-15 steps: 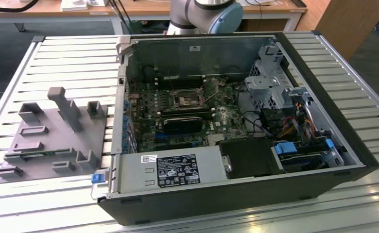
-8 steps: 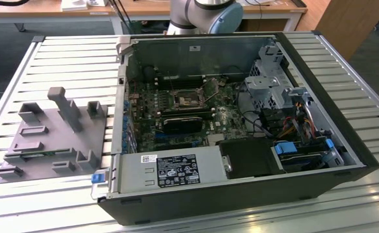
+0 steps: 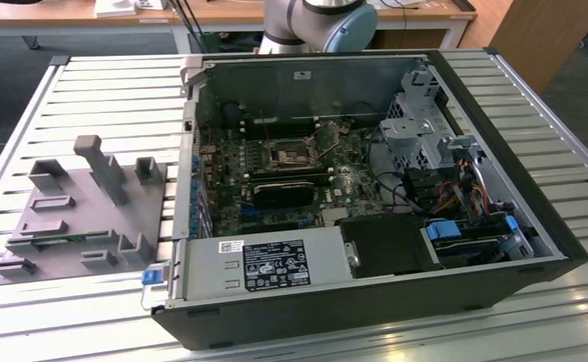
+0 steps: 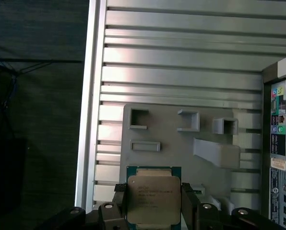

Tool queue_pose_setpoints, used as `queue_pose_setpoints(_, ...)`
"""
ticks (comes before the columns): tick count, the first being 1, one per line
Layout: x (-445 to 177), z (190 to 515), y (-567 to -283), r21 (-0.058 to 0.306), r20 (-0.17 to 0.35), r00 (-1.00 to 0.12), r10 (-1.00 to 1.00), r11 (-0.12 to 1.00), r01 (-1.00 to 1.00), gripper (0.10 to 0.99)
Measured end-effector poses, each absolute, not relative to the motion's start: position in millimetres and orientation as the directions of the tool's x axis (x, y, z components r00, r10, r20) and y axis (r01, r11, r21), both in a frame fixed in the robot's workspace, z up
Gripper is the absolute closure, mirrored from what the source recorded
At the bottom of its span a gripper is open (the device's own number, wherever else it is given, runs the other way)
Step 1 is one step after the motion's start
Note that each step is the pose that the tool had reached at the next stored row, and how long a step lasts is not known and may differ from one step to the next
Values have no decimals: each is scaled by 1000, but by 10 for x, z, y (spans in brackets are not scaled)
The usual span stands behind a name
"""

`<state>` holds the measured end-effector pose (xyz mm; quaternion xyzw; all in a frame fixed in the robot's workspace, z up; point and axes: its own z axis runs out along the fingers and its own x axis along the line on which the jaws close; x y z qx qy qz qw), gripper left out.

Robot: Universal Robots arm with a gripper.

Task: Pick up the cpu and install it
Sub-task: 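Pick up the cpu and move it towards the insertion slot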

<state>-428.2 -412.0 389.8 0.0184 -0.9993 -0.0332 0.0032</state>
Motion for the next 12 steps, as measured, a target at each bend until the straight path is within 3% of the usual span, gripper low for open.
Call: queue_pose_setpoints(12, -4025, 3898, -4117, 67, 5, -999, -37, 997, -37, 545)
